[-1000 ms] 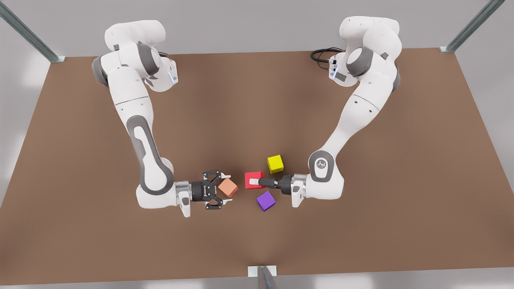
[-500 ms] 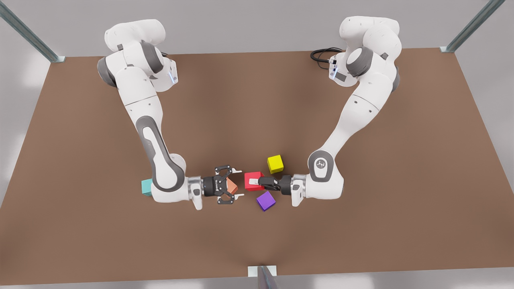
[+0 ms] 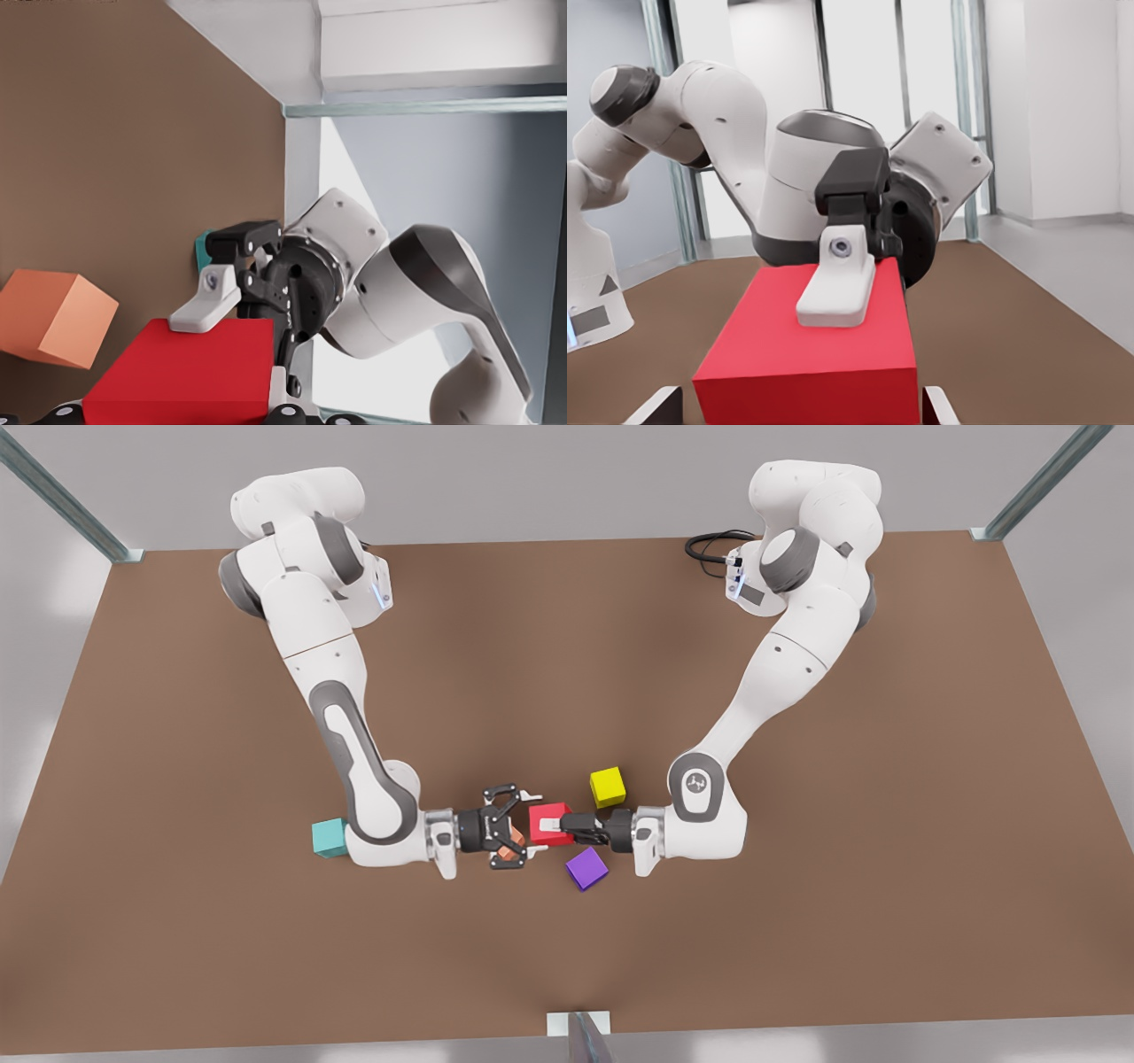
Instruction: Pick up red wooden cube and pass to hand red wooden cube and place in blue wooden cube
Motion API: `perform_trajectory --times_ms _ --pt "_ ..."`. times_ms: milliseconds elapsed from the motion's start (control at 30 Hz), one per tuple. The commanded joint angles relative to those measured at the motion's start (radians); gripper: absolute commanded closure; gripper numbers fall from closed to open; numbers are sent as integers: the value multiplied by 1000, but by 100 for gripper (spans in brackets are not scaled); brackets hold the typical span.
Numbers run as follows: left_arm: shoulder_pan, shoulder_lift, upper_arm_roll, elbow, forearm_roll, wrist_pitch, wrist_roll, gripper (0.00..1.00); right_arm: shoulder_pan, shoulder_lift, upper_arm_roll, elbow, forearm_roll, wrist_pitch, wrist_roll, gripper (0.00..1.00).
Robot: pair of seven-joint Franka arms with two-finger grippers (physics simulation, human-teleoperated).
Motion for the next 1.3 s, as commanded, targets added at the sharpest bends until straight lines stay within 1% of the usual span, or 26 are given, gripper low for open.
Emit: perform_trajectory --times_ms 0,233,267,300,333,400,433,467,567,667,733,767,800,833,867,900,933,967,1000,1033,1067,1100,1133,1167,1200,1267 --pt "0 0 -1 2 -8 11 49 33 7 0 1 0 11 9 -90 0" --pt "-8 4 -7 2 -19 32 49 33 22 1 1 2 34 31 -89 0" --pt "-8 4 -7 2 -19 32 49 33 22 1 1 2 34 32 -87 13" --pt "-8 4 -7 2 -19 30 49 33 24 3 1 2 32 31 -89 32" --pt "-9 4 -7 2 -19 32 49 33 22 4 0 4 32 31 -87 35" --pt "-8 4 -7 2 -19 32 49 33 22 6 1 4 34 31 -89 35" --pt "-8 4 -7 2 -19 32 49 30 22 6 1 4 34 31 -87 35" --pt "-8 3 -7 2 -19 30 49 0 22 6 1 4 34 29 -87 35" --pt "7 -5 -7 0 -12 20 45 0 22 6 1 4 32 29 -87 34" --pt "67 -29 -10 -3 -5 -12 -26 0 19 6 0 4 31 26 -86 34" --pt "182 -43 -10 2 64 -137 -73 0 7 3 -8 10 8 14 -86 34" --pt "260 -80 -7 3 118 -201 -87 0 -36 -3 -20 13 -128 11 -78 34" --pt "333 -117 -7 3 204 -241 -127 0 -96 -8 -20 16 -315 5 -43 34" --pt "389 -160 -8 6 377 -278 -196 0 -142 -33 -20 16 -507 -12 -14 34" --pt "437 -242 -7 6 609 -325 -257 0 -179 -69 -25 14 -737 -11 32 34" --pt "446 -312 -5 6 861 -394 -314 0 -185 -94 -48 16 -885 -9 84 34" --pt "442 -358 -14 6 1081 -511 -328 0 -182 -109 -77 16 -980 -3 94 34" --pt "428 -408 -28 6 1243 -659 -328 0 -174 -123 -111 16 -1119 14 121 34" --pt "429 -441 -38 6 1336 -766 -333 0 -162 -151 -111 13 -1270 52 173 34" --pt "429 -459 -38 6 1362 -848 -366 0 -143 -189 -106 7 -1423 70 287 34" --pt "414 -482 -12 2 1356 -885 -376 0 -125 -207 -109 0 -1465 75 331 34" --pt "210 -649 275 -147 1275 -800 -380 0 -120 -214 -105 -22 -1505 118 367 33" --pt "26 -766 507 -305 1164 -685 -397 0 -116 -249 -106 -114 -1505 211 373 33" --pt "0 -804 533 -354 1152 -661 -426 0 -111 -289 -108 -199 -1511 282 384 33" --pt "3 -789 528 -336 1152 -738 -457 0 -111 -306 -106 -233 -1543 308 384 33" --pt "0 -787 515 -328 1152 -778 -459 0 -113 -318 -109 -253 -1574 314 384 32"
